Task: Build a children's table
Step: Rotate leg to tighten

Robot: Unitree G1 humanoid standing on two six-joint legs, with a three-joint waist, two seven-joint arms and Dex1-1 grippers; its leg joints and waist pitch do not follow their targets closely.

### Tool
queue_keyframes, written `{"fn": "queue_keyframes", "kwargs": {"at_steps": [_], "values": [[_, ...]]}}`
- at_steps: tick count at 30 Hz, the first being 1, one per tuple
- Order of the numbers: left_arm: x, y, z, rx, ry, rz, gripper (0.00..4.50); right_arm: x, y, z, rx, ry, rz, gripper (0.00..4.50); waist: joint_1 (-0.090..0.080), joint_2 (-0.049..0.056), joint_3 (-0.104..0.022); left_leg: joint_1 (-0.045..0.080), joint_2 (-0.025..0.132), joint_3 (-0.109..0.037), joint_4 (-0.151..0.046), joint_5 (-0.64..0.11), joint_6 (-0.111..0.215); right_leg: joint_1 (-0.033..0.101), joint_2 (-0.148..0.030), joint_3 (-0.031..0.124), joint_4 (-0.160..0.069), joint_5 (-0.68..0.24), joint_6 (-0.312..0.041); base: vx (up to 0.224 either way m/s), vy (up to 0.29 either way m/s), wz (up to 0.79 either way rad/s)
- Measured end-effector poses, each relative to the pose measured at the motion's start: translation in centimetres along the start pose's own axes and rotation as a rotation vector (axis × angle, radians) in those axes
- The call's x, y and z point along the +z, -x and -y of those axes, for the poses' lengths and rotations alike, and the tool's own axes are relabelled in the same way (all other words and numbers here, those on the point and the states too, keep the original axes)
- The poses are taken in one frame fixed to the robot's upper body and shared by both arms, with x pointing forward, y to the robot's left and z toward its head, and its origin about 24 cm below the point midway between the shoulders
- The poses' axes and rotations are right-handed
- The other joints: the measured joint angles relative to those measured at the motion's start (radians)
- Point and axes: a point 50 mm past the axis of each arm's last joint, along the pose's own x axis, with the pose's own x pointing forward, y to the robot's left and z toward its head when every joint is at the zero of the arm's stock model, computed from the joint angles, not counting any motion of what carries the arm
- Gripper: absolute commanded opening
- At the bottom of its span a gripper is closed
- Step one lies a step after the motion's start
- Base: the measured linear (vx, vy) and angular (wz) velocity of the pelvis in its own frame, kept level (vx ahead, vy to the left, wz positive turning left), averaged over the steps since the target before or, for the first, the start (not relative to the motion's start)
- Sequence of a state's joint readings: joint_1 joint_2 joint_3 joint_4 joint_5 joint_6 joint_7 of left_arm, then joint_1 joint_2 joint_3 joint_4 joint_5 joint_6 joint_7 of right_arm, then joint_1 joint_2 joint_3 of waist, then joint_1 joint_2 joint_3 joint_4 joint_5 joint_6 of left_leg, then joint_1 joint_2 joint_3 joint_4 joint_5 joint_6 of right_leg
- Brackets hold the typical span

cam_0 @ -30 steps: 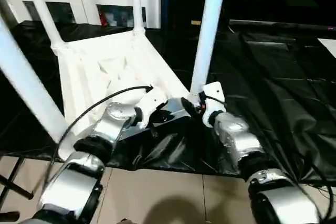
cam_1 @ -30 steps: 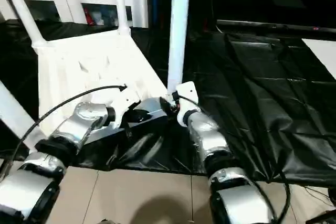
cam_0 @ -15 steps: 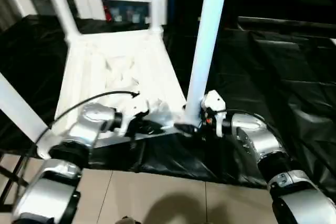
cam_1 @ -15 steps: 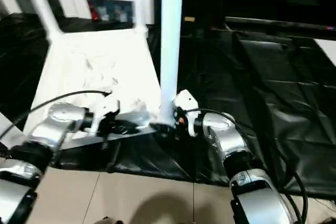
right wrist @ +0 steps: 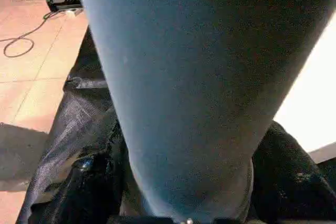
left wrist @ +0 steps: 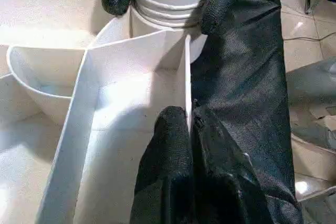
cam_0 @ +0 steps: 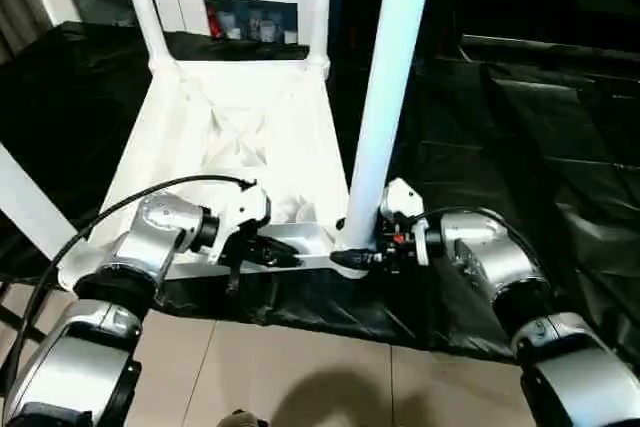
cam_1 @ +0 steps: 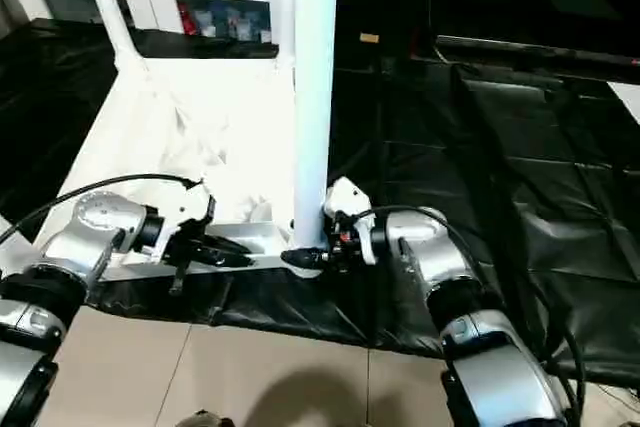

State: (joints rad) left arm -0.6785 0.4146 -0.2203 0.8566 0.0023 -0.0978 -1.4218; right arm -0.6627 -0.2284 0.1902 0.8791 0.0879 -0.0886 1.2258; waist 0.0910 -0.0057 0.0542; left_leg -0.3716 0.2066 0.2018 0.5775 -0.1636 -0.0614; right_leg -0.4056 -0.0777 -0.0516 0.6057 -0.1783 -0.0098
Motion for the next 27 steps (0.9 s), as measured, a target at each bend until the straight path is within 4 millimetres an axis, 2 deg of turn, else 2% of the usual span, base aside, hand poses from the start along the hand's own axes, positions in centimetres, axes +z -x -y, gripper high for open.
{"fn": "queue_keyframes", "kwargs": {"at_steps": [4,8,11,14,17,19,21,27], "values": [[0.0,-0.2,-0.2,0.042,0.005,0.002,0.00,-0.1,-0.3,0.2,-0.070,-0.023,0.015,2.69,-0.002,-0.002,0.001,0.003,0.000,0.000,0.000,0.000,0.000,0.000,0.000,0.000,0.004,0.000,0.000,0.000,0.000,0.00],[1.0,-2.0,-1.5,0.224,0.038,0.006,0.00,-0.4,-1.4,1.4,-0.427,-0.091,0.064,2.68,-0.014,-0.001,0.002,0.005,-0.001,-0.001,0.000,0.001,-0.001,0.000,0.000,0.001,0.003,-0.002,0.003,0.000,0.000,0.00],[1.8,-4.4,-1.8,0.316,0.062,0.020,0.00,-0.6,-2.1,2.2,-0.694,-0.160,0.084,2.67,-0.035,0.005,0.000,0.006,-0.003,-0.001,0.001,0.001,-0.001,0.002,0.000,0.003,0.001,-0.002,0.003,0.000,0.000,0.00],[2.1,-5.5,-1.9,0.369,0.073,0.025,0.00,-0.6,-2.6,2.4,-0.819,-0.194,0.083,2.67,-0.042,0.010,-0.003,0.007,-0.004,-0.002,0.000,0.001,-0.001,0.003,0.000,0.005,0.001,-0.002,0.003,0.000,0.000,0.00],[2.3,-5.9,-1.9,0.396,0.064,0.023,0.00,-0.4,-3.1,2.5,-0.880,-0.220,0.087,2.67,-0.045,0.011,-0.004,0.007,-0.004,-0.002,0.000,0.001,-0.001,0.003,0.000,0.005,0.001,-0.002,0.003,0.000,0.000,0.00],[2.3,-6.0,-1.9,0.400,0.058,0.025,0.00,-0.3,-3.1,2.5,-0.887,-0.209,0.093,3.23,-0.047,0.012,-0.004,0.006,-0.005,-0.003,0.000,0.000,-0.001,0.003,0.000,0.005,0.000,-0.002,0.003,0.000,0.000,0.00],[2.4,-6.0,-1.9,0.398,0.051,0.026,0.00,-0.4,-3.1,2.4,-0.879,-0.198,0.100,3.40,-0.048,0.013,-0.004,0.005,-0.005,-0.003,0.000,0.000,-0.001,0.003,0.000,0.005,-0.002,-0.002,0.004,0.000,0.000,0.00],[2.2,-5.0,-1.7,0.339,-0.002,0.018,0.00,-0.7,-1.8,2.1,-0.705,-0.136,0.112,3.87,-0.050,0.013,-0.004,0.003,-0.005,-0.003,-0.002,0.000,-0.001,0.002,0.000,0.005,-0.005,0.001,0.003,0.000,0.000,0.00]]}}
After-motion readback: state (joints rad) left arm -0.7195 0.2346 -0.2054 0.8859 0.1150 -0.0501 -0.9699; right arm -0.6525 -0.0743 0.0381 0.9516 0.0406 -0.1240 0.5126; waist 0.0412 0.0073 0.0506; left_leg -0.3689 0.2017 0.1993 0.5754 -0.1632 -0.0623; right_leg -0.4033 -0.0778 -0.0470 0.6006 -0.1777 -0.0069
